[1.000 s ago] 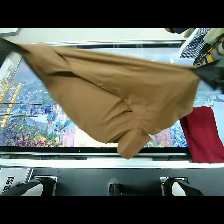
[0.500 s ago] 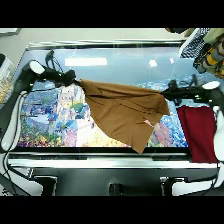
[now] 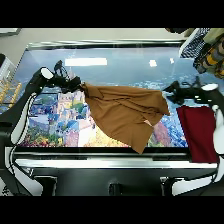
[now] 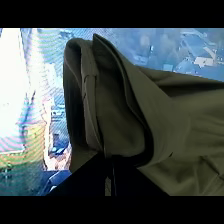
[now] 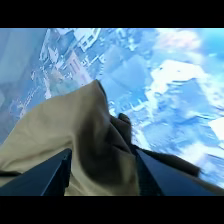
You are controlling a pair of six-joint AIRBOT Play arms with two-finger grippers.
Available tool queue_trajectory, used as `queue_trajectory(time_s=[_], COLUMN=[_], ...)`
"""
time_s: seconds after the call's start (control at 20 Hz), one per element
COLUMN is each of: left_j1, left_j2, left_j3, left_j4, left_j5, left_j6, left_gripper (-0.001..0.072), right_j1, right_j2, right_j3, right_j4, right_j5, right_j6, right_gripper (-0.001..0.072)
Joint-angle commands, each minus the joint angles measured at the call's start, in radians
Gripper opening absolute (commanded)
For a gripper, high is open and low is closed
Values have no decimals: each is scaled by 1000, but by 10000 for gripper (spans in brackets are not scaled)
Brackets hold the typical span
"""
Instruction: Fold the clothes and pants, and hang the long-sleeved shirts on hangers.
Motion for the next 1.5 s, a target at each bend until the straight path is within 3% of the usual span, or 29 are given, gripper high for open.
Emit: queue_trajectory(time_s=[0.0,0.15,0.4,0.85,0.9,1.05,1.15,1.35,1.45], left_j1=[2,3,3,5,6,8,19,70,89], left_j2=[-3,-3,-3,-3,-3,-3,3,56,127], left_j3=[1,1,1,1,1,2,5,119,232], left_j4=[-2,-3,-2,-2,-2,-2,-2,19,102], left_j5=[-36,-48,-64,-64,-64,-67,-85,-211,-275], left_j6=[0,0,0,0,0,0,0,0,0], left_gripper=[15,15,15,15,15,15,14,11,11], right_j1=[-152,-188,-85,89,100,123,122,122,122], right_j2=[89,172,200,163,151,146,171,301,395], right_j3=[4,-147,-434,-476,-475,-473,-455,-280,-148], right_j4=[-122,-188,-126,-127,-119,-82,-8,2,2], right_j5=[245,312,183,-57,-58,-56,-55,11,62], right_j6=[-33,-72,-124,-50,-50,-95,-147,-146,-135], right_gripper=[477,478,478,475,408,37,35,34,34])
